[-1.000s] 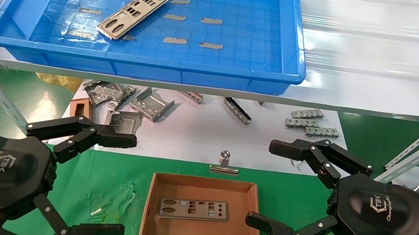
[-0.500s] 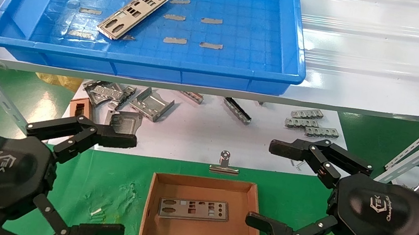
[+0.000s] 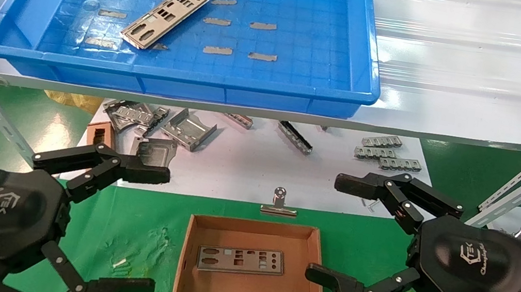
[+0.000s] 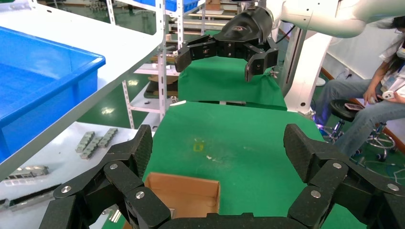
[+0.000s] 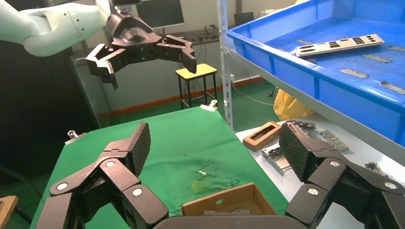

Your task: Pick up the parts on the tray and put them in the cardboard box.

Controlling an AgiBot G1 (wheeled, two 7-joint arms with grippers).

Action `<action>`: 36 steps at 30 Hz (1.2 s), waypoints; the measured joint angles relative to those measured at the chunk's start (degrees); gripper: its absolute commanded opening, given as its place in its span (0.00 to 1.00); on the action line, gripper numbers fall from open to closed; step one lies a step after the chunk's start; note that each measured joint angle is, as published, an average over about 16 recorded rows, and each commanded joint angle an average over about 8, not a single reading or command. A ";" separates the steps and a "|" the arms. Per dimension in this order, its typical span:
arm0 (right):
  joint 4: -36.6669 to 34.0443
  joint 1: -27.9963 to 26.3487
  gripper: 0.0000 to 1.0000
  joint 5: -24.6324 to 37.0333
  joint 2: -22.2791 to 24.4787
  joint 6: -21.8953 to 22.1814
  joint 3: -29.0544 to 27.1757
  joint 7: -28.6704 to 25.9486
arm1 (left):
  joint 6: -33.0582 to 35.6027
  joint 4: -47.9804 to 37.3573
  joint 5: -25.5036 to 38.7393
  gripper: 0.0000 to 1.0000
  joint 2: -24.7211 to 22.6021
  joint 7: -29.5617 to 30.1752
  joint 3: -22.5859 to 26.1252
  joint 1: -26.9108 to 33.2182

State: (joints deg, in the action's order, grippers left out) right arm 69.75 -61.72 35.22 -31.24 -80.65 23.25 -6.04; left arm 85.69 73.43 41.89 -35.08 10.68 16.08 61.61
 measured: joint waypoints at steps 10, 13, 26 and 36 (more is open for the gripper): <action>0.00 0.00 1.00 0.00 0.00 0.00 0.00 0.00 | 0.00 0.00 0.00 1.00 0.00 0.00 0.00 0.00; 0.00 0.00 1.00 0.00 0.00 0.00 0.00 0.00 | 0.00 0.00 0.00 1.00 0.00 0.00 0.00 0.00; 0.00 0.00 1.00 0.00 0.00 0.00 0.00 0.00 | 0.00 0.00 0.00 1.00 0.00 0.00 0.00 0.00; 0.00 0.00 1.00 0.00 0.00 0.00 0.00 0.00 | 0.00 0.00 0.00 1.00 0.00 0.00 0.00 0.00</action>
State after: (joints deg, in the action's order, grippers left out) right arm 69.75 -61.72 35.22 -31.24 -80.65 23.26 -6.04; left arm 85.69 73.44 41.89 -35.08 10.68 16.08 61.61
